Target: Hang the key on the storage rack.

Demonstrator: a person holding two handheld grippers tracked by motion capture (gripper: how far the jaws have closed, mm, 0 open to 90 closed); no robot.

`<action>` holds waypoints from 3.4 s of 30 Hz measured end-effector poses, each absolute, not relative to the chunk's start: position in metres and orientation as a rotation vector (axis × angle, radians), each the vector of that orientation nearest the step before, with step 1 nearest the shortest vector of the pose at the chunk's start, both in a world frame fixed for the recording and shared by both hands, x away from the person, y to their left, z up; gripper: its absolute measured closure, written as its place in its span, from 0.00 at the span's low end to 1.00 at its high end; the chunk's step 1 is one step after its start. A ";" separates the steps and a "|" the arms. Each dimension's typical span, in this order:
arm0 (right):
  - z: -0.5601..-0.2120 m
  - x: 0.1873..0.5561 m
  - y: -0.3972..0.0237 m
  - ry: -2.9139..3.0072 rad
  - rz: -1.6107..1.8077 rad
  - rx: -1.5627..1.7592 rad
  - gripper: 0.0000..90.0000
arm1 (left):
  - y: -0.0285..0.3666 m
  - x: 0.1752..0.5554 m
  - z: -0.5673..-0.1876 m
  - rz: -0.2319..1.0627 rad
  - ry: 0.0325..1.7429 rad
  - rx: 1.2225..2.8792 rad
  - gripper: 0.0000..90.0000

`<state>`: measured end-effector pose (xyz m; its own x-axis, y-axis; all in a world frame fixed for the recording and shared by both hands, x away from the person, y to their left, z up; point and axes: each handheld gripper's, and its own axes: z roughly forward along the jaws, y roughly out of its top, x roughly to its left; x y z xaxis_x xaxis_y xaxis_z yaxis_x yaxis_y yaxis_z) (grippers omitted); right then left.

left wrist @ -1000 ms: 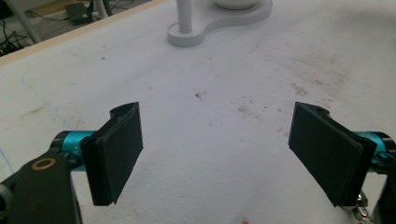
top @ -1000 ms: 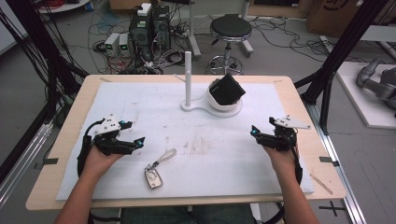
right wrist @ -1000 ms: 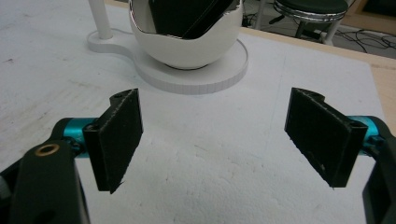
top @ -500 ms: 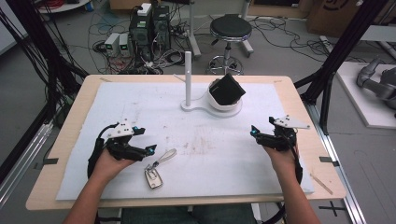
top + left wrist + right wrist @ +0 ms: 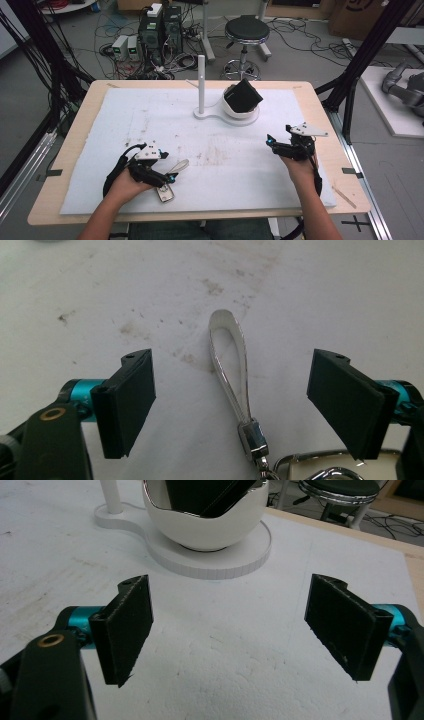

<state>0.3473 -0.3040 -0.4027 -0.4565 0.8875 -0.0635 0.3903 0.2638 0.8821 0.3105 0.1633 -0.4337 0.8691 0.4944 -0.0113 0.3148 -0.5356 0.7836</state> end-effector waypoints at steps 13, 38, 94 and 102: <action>-0.408 0.352 -0.304 2.007 1.097 1.161 0.22 | 0.171 0.311 -0.444 0.227 0.540 2.286 0.56; -0.407 0.353 -0.303 2.004 1.119 1.196 0.22 | 0.174 0.311 -0.423 0.215 0.546 2.136 0.90; -0.403 0.355 -0.316 1.932 1.189 1.240 0.22 | 0.122 0.415 -0.265 0.582 0.685 1.774 0.90; -0.405 0.356 -0.318 1.932 1.187 1.242 0.22 | 0.109 0.425 -0.270 0.592 0.693 1.821 0.90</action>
<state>0.3560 -0.3184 -0.4045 -0.4223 0.9064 0.0129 0.4211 0.1835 0.8882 0.4251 0.1092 -0.2695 0.7098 0.7006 0.0727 0.1810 -0.2813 0.9424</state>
